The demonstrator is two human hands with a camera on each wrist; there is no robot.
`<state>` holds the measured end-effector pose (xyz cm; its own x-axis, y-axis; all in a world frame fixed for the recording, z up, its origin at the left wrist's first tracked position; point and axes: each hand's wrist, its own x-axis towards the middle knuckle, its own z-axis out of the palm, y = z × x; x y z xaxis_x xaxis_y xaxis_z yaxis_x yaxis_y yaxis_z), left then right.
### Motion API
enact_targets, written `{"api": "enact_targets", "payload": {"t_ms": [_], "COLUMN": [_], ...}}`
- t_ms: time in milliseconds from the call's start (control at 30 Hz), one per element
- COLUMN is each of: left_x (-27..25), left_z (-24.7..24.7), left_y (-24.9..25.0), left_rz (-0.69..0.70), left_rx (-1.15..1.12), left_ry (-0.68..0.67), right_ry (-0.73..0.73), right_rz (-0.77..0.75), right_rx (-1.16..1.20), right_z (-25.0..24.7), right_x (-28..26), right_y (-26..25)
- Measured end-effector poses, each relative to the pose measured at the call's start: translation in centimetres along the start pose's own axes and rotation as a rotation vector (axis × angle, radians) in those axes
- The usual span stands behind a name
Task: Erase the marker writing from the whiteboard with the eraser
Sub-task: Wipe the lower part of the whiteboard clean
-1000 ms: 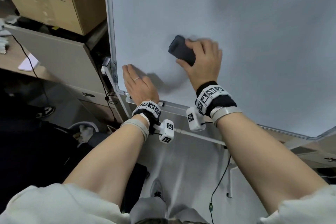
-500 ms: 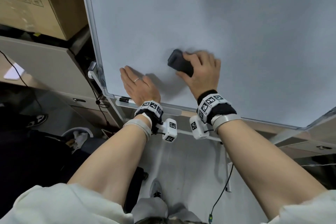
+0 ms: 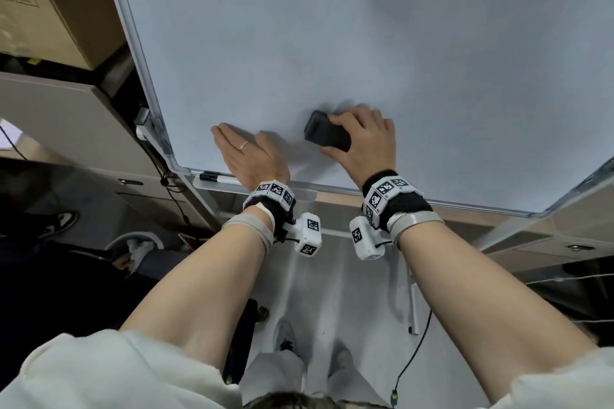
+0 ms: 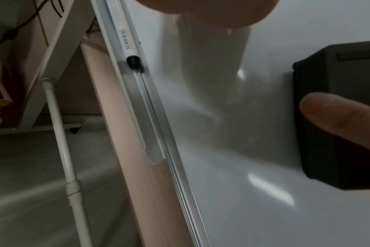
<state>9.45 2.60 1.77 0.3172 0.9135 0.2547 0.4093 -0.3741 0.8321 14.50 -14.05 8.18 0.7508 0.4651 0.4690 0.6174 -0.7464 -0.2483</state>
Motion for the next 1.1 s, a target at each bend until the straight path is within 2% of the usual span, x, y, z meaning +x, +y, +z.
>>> {"api": "enact_targets", "payload": {"t_ms": [100, 200, 333, 500, 600, 733, 967, 1100], "left_x": [-0.8, -0.9, -0.6, -1.4, -2.0, -2.3, -2.4, -3.2], "left_z": [-1.2, -3.4, -5.7, -6.9, -7.0, -6.9, -7.0, -7.2], "left_y": [-0.2, -1.7, -4.0, -6.3, -7.5, -8.3, -7.6, -6.4], "left_rz": [-0.037, 0.001, -0.039, -0.116, -0.162, -0.205, -0.212, -0.204], "left_rx": [-0.050, -0.086, -0.054, -0.006, 0.006, -0.009, 0.026, 0.052], "left_ry": [-0.126, -0.220, -0.242, -0.231, -0.259, -0.296, -0.330, -0.373], "right_ry": [0.036, 0.005, -0.241, -0.414, -0.552, -0.686, -0.611, -0.622], "right_rz": [0.030, 0.082, 0.060, 0.162, 0.065, -0.010, 0.059, 0.037], "right_rx": [0.043, 0.076, 0.072, 0.242, 0.151, -0.020, 0.034, 0.006], "right_z": [-0.2, 0.6, 3.5, 4.1, 4.5, 6.1, 6.8, 5.8], "right_x": [0.5, 0.5, -2.3, -2.7, -1.9, -3.7, -5.4, -5.6], "right_y": [-1.1, -2.4, -3.3, -4.6, -6.0, -6.8, -6.5, -6.4]}}
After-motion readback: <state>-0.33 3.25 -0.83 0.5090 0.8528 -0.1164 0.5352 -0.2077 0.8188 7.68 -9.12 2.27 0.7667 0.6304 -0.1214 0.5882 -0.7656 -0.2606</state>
